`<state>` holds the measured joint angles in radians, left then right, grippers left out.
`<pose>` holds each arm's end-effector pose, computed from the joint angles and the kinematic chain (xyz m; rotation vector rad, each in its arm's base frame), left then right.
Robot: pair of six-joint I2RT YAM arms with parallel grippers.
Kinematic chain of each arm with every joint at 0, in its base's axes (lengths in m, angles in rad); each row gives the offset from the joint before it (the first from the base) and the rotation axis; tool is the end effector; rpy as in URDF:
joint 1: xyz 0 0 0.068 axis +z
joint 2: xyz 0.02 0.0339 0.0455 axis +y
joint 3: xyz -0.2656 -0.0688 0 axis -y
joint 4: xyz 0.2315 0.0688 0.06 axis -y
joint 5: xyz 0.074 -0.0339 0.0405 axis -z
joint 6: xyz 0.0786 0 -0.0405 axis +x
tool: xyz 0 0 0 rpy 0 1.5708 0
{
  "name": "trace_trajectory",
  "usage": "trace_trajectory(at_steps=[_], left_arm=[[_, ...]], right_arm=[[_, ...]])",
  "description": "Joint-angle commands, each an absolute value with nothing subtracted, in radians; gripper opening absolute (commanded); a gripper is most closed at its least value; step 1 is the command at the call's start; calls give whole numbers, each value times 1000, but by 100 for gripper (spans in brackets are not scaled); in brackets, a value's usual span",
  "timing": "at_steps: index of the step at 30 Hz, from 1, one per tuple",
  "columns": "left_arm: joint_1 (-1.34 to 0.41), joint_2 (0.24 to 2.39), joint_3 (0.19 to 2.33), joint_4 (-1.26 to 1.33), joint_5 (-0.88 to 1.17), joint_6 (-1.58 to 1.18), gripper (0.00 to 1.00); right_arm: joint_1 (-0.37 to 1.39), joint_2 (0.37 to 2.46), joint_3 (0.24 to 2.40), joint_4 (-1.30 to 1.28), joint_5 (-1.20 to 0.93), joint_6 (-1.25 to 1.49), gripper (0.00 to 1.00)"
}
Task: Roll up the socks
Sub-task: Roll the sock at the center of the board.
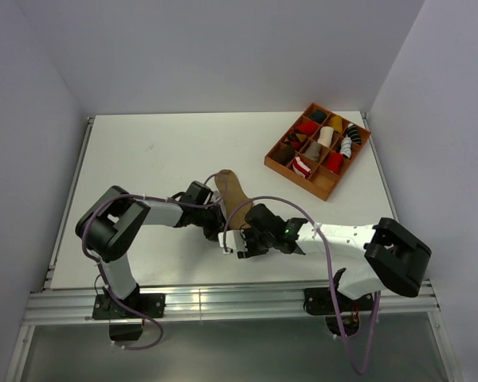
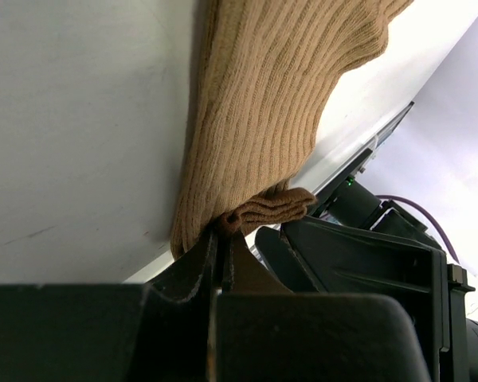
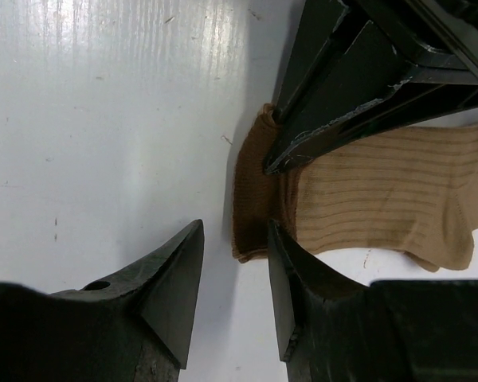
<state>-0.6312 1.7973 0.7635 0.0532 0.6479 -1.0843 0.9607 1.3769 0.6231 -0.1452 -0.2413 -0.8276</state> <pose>0.2349 -0.2305 0.0905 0.3457 -2.7549 1.2418 0.1406 0.2339 0.1418 -1.9870 1.4620 0.3554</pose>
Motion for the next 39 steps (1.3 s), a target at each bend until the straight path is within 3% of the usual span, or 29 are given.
trace_trajectory(at_steps=[1, 22, 27, 28, 30, 33, 39], left_arm=[[-627, 1824, 759, -23, 627, -1037, 0], [-617, 1822, 785, -48, 696, -982, 2], [-614, 1825, 785, -29, 719, -983, 4], [-614, 1821, 784, -28, 718, -985, 4], [-611, 1810, 778, -18, 715, -991, 7], [-603, 1789, 764, -9, 700, -1002, 13], [-569, 1698, 695, 146, 623, -1075, 29]], right_arm=[[974, 1387, 675, -117, -222, -828, 45], [977, 1546, 753, -222, -127, -880, 40], [985, 1578, 764, -239, -110, -867, 29], [985, 1589, 772, -244, -109, -862, 23], [985, 1594, 778, -256, -120, -853, 14], [982, 1582, 785, -288, -158, -847, 9], [954, 1577, 851, -434, -290, -839, 8]])
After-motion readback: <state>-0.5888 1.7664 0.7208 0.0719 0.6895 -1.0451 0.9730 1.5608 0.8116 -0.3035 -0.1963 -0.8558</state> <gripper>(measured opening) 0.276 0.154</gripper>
